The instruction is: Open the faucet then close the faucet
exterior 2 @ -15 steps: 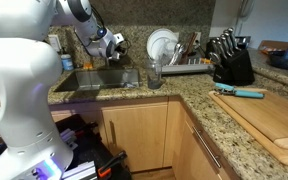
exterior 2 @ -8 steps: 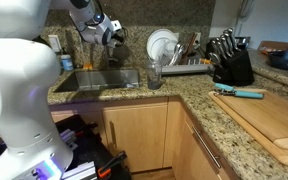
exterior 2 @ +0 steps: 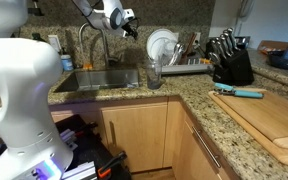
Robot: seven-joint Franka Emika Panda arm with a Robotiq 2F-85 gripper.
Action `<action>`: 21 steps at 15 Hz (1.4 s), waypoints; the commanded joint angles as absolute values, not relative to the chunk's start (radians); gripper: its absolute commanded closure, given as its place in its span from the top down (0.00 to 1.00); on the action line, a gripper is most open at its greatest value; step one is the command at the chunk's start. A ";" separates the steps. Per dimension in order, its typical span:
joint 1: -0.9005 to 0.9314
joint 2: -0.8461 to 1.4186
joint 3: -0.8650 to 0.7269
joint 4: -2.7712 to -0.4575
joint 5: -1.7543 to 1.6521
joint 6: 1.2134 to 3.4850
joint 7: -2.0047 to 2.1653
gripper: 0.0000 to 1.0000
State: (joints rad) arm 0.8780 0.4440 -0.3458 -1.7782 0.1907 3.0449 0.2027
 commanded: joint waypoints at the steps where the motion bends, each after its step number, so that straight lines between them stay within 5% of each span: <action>1: 0.894 0.435 -0.372 -1.791 0.184 3.039 0.213 1.00; 9: 0.653 0.540 -0.082 -1.704 0.163 2.759 0.347 1.00; 21: 0.670 0.698 -0.057 -1.639 0.028 2.917 0.441 1.00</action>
State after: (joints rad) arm 0.6760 0.7025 -0.0628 -1.6368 0.0350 2.9215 0.4389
